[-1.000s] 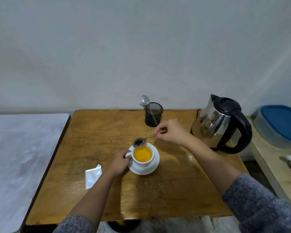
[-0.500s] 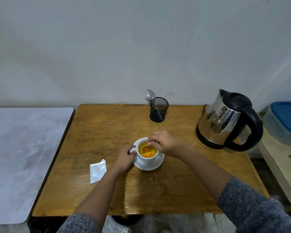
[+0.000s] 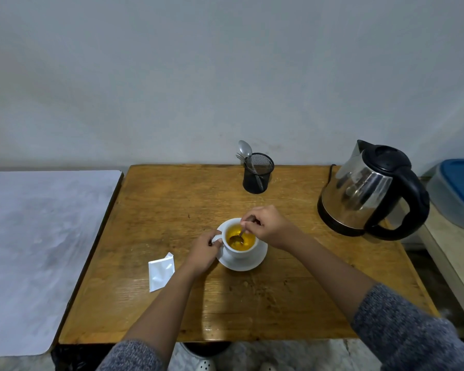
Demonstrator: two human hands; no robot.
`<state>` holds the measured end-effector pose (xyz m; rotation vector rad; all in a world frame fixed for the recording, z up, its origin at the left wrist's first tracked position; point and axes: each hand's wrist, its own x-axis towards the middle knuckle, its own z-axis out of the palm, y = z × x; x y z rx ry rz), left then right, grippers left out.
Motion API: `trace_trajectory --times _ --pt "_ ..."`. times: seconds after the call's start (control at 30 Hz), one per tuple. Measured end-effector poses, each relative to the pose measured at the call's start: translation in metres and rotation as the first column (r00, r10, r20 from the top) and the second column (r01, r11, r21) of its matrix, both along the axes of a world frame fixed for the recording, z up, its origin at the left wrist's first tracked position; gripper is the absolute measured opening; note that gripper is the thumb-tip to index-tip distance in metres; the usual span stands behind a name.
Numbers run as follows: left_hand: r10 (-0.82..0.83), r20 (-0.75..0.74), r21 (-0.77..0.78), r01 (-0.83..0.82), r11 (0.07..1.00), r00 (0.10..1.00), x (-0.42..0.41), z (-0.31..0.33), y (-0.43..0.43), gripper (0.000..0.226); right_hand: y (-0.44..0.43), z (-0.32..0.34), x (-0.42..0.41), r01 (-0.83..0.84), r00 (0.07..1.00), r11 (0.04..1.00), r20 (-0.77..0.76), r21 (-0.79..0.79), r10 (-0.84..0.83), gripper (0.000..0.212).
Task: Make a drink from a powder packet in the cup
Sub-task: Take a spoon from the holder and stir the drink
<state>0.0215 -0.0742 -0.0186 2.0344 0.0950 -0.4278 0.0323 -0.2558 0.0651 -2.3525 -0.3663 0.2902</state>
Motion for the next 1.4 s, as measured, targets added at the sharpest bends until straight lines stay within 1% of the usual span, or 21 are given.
trace_trajectory --times 0.07,0.13,0.27,0.43,0.5,0.63,0.73,0.9,1.03,1.27,1.4 --pt "-0.001 -0.006 -0.006 0.001 1.000 1.000 0.000 0.000 0.000 0.026 0.003 -0.003 -0.001 0.046 0.998 0.999 0.032 0.025 -0.047 0.020" --pt "0.002 -0.010 -0.011 -0.002 1.000 1.000 0.000 0.000 0.001 0.026 0.004 -0.006 0.000 0.061 0.996 0.998 0.068 0.016 -0.062 0.021" --pt "0.005 -0.019 -0.015 -0.005 1.000 1.000 0.002 -0.002 0.002 0.026 0.004 -0.006 0.002 0.019 0.993 0.997 0.118 -0.081 -0.009 0.024" --pt "0.002 -0.028 -0.017 -0.003 1.000 1.000 0.003 -0.003 0.003 0.025 -0.004 0.001 0.008 -0.066 0.993 0.970 0.078 -0.233 0.086 0.028" --pt "-0.003 -0.031 -0.020 0.002 1.000 1.000 0.003 -0.004 0.003 0.026 -0.005 0.005 0.007 -0.098 0.992 0.960 0.046 -0.262 0.114 0.028" --pt "-0.010 -0.035 -0.018 0.009 1.000 0.999 0.003 -0.001 0.003 0.027 0.000 0.009 0.001 -0.122 0.992 0.960 -0.014 -0.253 0.123 0.027" --pt "-0.013 -0.042 -0.027 0.012 1.000 0.999 0.003 0.000 0.004 0.027 0.008 0.007 0.000 -0.128 0.992 0.965 -0.021 -0.229 0.126 0.026" --pt "-0.028 -0.052 -0.011 0.028 1.000 0.998 0.005 -0.002 0.006 0.028 0.020 0.007 0.003 -0.077 0.997 0.972 0.006 -0.223 0.080 0.029" --pt "-0.033 -0.039 -0.024 0.032 0.999 0.999 0.005 0.000 0.004 0.021 0.021 0.005 0.009 -0.013 0.999 0.978 0.026 -0.207 0.019 0.029" --pt "-0.056 -0.052 0.015 0.057 0.998 0.997 0.006 -0.001 0.007 0.029 0.006 0.008 0.010 0.035 0.999 0.965 0.034 -0.260 -0.027 0.028" --pt "-0.072 -0.045 0.028 0.073 0.997 0.996 0.006 -0.001 0.007 0.029 0.000 0.011 0.005 -0.036 0.999 0.952 -0.014 -0.303 0.033 0.029"
